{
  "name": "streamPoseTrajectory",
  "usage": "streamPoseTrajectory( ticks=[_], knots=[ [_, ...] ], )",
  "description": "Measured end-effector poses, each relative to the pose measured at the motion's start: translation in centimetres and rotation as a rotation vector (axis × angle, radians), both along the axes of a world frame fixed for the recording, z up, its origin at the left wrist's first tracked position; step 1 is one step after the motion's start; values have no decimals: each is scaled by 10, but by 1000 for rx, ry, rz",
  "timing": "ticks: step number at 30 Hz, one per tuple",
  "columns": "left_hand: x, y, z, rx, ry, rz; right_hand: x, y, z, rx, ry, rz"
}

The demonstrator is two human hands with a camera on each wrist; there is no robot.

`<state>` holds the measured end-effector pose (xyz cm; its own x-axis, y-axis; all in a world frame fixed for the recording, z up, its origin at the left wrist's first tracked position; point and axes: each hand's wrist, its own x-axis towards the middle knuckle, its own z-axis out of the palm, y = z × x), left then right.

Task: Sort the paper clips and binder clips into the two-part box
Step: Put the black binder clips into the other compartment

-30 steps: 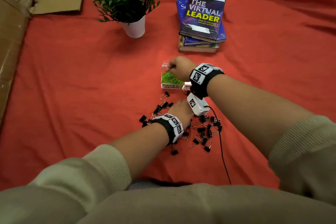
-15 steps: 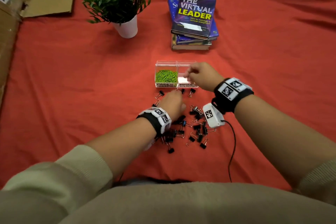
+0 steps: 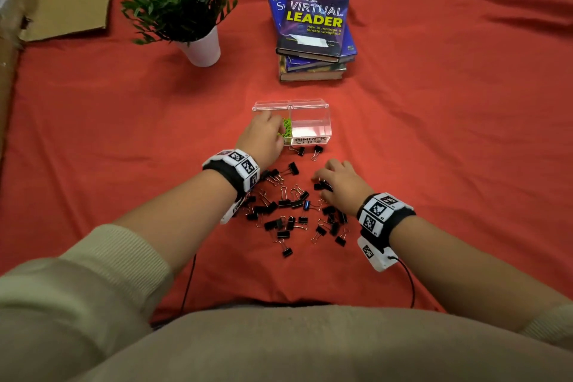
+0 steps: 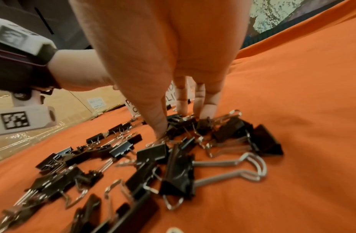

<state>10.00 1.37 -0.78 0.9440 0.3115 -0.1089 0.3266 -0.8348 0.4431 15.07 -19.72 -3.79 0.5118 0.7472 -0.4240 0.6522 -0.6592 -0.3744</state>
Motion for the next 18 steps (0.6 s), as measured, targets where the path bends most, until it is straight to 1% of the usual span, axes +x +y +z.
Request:
streamPoseTrajectory(
  ticks=[2, 5, 8, 10, 14, 16, 18],
  knots=[
    [-11, -12, -5, 18, 7, -95, -2, 0, -1, 22, -3, 5],
    [-23, -27, -16, 41, 100, -252, -4, 1, -2, 28, -10, 28],
    [-26, -35, -27, 57, 197, -287, -1, 3, 1, 66, 26, -3],
    [-26, -39, -31, 73, 225, -289, 2, 5, 4, 115, 97, -118],
    [-24, -41, -34, 87, 227, -270, 18, 16, 21, 286, 368, -458],
    [-25, -39, -33, 82, 231, -255, 31, 27, 33, 385, 428, -539],
    [-28, -38, -33, 63, 227, -234, 45, 41, 43, 446, 400, -542]
  ],
)
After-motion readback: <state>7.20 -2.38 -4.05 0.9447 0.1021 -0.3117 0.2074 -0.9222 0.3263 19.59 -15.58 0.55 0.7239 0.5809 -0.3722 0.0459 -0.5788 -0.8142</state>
